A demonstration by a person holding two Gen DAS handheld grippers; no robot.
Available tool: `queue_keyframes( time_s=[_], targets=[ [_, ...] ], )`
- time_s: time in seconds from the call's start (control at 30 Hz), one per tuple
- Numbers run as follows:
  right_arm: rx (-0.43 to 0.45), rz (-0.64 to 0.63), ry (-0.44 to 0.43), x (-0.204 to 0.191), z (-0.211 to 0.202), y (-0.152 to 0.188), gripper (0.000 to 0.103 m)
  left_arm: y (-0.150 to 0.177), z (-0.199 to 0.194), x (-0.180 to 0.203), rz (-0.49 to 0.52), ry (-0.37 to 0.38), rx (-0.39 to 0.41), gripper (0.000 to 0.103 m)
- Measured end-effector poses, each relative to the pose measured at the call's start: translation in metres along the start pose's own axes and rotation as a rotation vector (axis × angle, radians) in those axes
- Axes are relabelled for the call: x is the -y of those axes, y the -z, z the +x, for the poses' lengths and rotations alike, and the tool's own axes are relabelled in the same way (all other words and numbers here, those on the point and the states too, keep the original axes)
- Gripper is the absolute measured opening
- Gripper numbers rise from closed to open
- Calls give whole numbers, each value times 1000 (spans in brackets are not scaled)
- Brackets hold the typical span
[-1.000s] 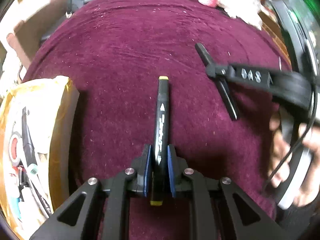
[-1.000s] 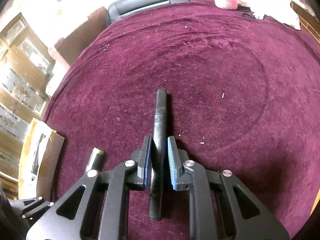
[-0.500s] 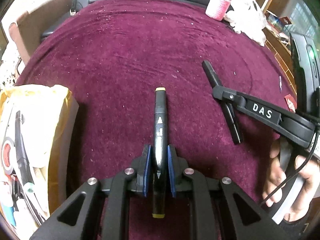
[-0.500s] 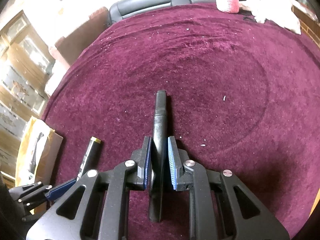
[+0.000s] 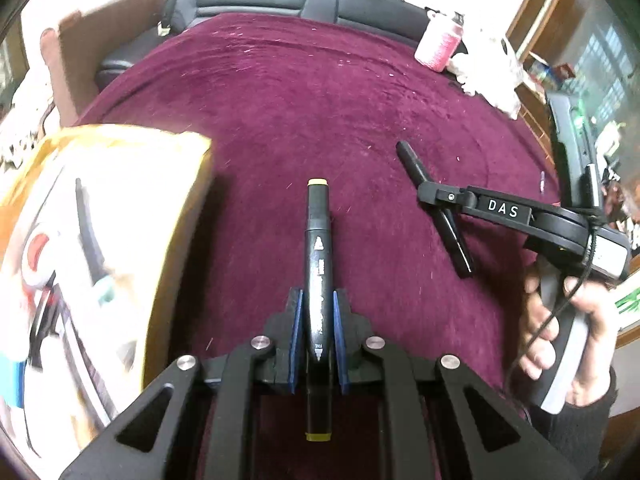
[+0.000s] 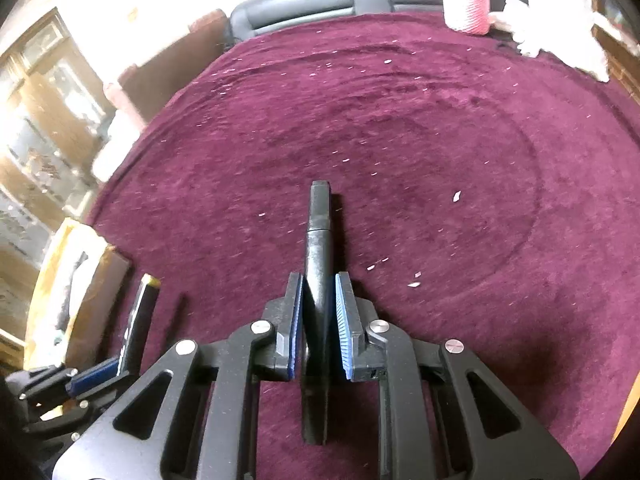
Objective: Organize objects
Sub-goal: 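Lower both black markers into the tray and open both grippers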
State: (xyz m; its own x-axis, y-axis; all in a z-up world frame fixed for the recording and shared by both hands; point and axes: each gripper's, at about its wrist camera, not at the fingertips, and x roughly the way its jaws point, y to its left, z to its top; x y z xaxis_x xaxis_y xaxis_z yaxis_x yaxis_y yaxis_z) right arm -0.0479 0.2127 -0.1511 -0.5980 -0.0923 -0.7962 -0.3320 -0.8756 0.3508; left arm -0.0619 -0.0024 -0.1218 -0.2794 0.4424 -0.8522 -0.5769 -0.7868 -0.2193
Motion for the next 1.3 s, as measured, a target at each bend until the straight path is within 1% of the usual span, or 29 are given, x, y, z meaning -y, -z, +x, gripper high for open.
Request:
queue_keyframes(
  time_s=[0.07, 0.13, 0.2, 0.23, 0.27, 0.3, 0.37, 0.47, 0.6, 0.67, 0.73, 0.83, 0.97, 1.07, 1.17, 1.3],
  targets=[
    [-20, 5, -20, -6, -4, 10, 16, 13, -19, -10, -20, 14, 16, 13],
    [-39, 7, -59, -13, -7, 22, 16, 23, -35, -17, -32, 29, 42, 13],
    [-45, -9, -68, -26, -12, 39, 16, 33, -51, -28, -49, 42, 53, 13],
    [-47, -1, -90, -31, -15, 44, 16, 37, -57, -33, -59, 51, 57, 13],
    [-45, -2, -137, -41, -21, 51, 16, 39, -62, -38, -68, 57, 62, 13],
    [-36, -10, -149, -49, -27, 54, 16, 43, -71, -46, -87, 58, 67, 13],
    [-8, -59, -165, -75, -43, 61, 16, 47, -82, -58, -114, 67, 81, 13],
    [15, -129, -205, -115, -60, 67, 16, 49, -97, -80, -152, 47, 104, 13],
    [4, -197, -272, -160, -67, 72, 16, 42, -108, -113, -214, 15, 133, 13],
    [-6, -233, -289, -183, -64, 75, 16, 36, -110, -128, -234, -1, 142, 13],
    [-19, -257, -298, -198, -59, 78, 16, 31, -108, -139, -247, -14, 145, 13],
    [-49, -278, -308, -219, -42, 82, 16, 20, -99, -154, -277, -8, 134, 13],
    [-91, -266, -320, -231, -21, 84, 16, 7, -85, -166, -305, -16, 125, 13],
    [-101, -273, -310, -238, -11, 86, 16, -1, -73, -176, -326, -38, 112, 13],
    [-122, -276, -303, -243, -3, 88, 16, -1, -63, -182, -347, -26, 86, 13],
    [-140, -290, -293, -249, 5, 89, 16, 0, -53, -183, -358, -22, 81, 13]
  ],
)
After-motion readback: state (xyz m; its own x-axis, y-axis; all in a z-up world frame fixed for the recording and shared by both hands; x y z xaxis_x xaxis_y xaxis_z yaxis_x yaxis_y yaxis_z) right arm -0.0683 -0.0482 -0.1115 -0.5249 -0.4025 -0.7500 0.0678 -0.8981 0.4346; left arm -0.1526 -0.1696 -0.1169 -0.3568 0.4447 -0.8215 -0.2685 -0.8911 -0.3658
